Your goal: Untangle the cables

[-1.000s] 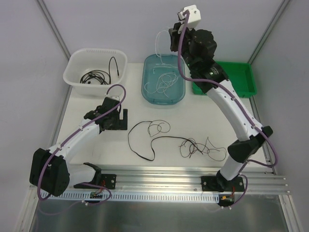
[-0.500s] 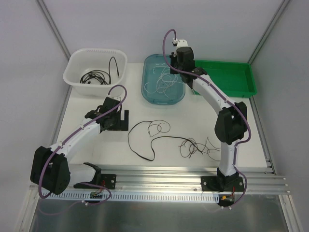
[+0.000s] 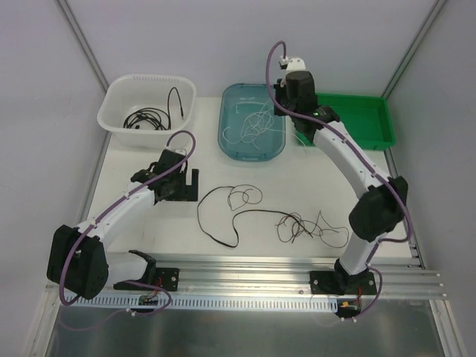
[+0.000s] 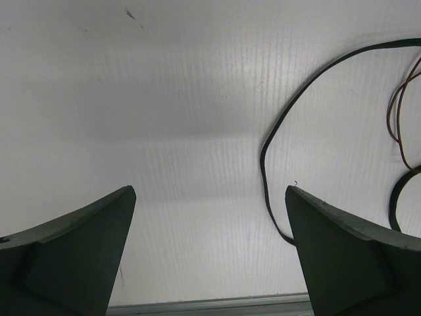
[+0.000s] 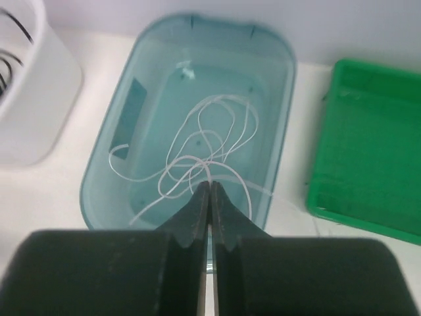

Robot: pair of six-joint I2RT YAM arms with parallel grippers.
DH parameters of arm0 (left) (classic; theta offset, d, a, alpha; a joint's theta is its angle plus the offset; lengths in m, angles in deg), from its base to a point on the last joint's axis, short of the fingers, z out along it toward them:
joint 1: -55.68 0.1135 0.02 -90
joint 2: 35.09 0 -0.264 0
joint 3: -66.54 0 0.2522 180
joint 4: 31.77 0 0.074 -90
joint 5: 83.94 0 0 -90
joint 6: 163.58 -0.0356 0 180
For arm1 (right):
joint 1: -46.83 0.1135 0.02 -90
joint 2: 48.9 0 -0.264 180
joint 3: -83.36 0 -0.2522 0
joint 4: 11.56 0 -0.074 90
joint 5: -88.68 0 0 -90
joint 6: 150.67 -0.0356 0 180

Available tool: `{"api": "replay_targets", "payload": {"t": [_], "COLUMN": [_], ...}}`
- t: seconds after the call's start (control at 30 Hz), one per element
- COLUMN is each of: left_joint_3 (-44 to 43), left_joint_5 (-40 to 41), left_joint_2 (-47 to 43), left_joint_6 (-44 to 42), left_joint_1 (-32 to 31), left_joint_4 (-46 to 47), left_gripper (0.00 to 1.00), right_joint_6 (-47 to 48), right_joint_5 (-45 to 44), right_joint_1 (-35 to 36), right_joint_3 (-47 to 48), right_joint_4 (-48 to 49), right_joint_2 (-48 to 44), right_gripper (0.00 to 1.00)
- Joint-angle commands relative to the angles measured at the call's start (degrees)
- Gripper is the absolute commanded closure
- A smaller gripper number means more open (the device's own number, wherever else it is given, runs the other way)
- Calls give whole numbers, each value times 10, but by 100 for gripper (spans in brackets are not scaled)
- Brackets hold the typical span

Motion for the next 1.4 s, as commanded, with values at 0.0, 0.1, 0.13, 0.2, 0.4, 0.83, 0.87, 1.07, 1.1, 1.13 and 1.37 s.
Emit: {"api": "replay_targets", "payload": {"t": [0.0,0.1,0.13,0.2,0.4,0.83,0.87,1.07,1.1,1.13,1.37], "left_joint_3": [-10,-10,-10,-10,-8,-10,-11,-10,-10,-10,-11], "left_joint_5": [-8,-8,-8,-6,-5,-9,-9,-11,-11,-11,-15], "left_joint_2": [-3,-6,-6,-9,-5,-4,-3,-4,-4,-3,-3], "left_joint_6": [-6,-6,-6,-6,-6,-7,-7,-7,-7,-7,-8], "left_joint_1": [7,8,8,7,7,7,8,7,7,7,8], "left_joint_4": [2,1,2,2,2,2,2,2,2,2,2], "left_gripper": [1,1,1,1,1,1,1,1,1,1,1], "right_joint_6": [25,38,38,36,24,-14,-14,-9,-2,-1,12], "right_joint_5": [-57,-54,-48,-31,-6,57,64,75,75,73,13], "right_joint_1": [2,2,2,5,14,23,23,22,23,22,19], "right_joint_3": [11,23,21,31,68,144,143,166,166,166,116], "right_joint_4": [5,-18,-17,-17,7,98,113,143,146,146,141], "right_joint_2": [-143,-184,-195,-213,-229,-164,-157,-79,-70,-49,37], "right_gripper": [99,99,99,99,99,99,99,97,96,96,96]}}
